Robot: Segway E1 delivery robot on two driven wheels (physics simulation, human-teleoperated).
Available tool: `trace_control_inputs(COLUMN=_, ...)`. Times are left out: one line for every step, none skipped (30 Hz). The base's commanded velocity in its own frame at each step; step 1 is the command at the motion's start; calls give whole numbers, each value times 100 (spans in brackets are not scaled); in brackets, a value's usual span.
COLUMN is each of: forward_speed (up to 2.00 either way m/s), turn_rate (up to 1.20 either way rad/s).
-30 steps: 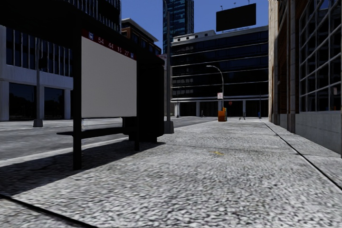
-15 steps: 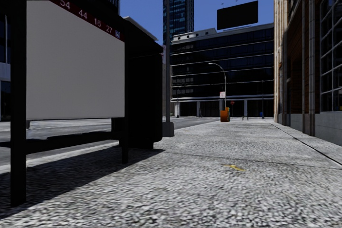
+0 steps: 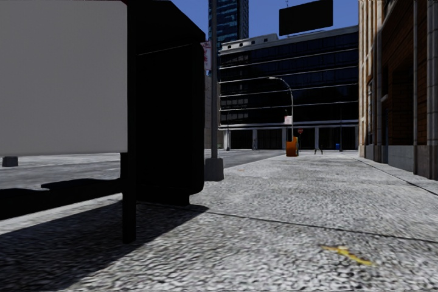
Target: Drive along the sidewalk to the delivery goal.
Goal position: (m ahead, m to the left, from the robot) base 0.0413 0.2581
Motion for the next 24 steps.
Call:
trace_control_inputs(forward_speed=200, turn_rate=0)
trace_control_inputs(forward_speed=200, turn_rate=0)
trace_control_inputs(forward_speed=200, turn_rate=0)
trace_control_inputs(forward_speed=200, turn_rate=0)
trace_control_inputs(forward_speed=200, turn_rate=0)
trace_control_inputs(forward_speed=197, turn_rate=0)
trace_control_inputs(forward_speed=187, turn_rate=0)
trace_control_inputs(forward_speed=167, turn_rate=0)
trace_control_inputs(forward_speed=131, turn_rate=0)
trace_control_inputs(forward_speed=131, turn_rate=0)
trace_control_inputs(forward_speed=88, turn_rate=0)
trace_control_inputs(forward_speed=4, turn_rate=0)
trace_control_inputs(forward_speed=0, turn_rate=0)
trace_control_inputs(forward_speed=0, turn_rate=0)
trace_control_inputs(forward_speed=0, turn_rate=0)
trace_control_inputs(forward_speed=0, turn_rate=0)
trace_control_inputs(forward_speed=0, turn_rate=0)
trace_control_inputs(forward_speed=0, turn_rate=0)
trace_control_inputs(forward_speed=0, turn_rate=0)
trace_control_inputs(forward_speed=0, turn_rate=0)
trace_control_inputs(forward_speed=0, turn_rate=0)
trace_control_inputs(forward_speed=0, turn_rate=0)
trace_control_inputs(forward_speed=0, turn_rate=0)
trace_control_inputs(forward_speed=0, turn_rate=0)
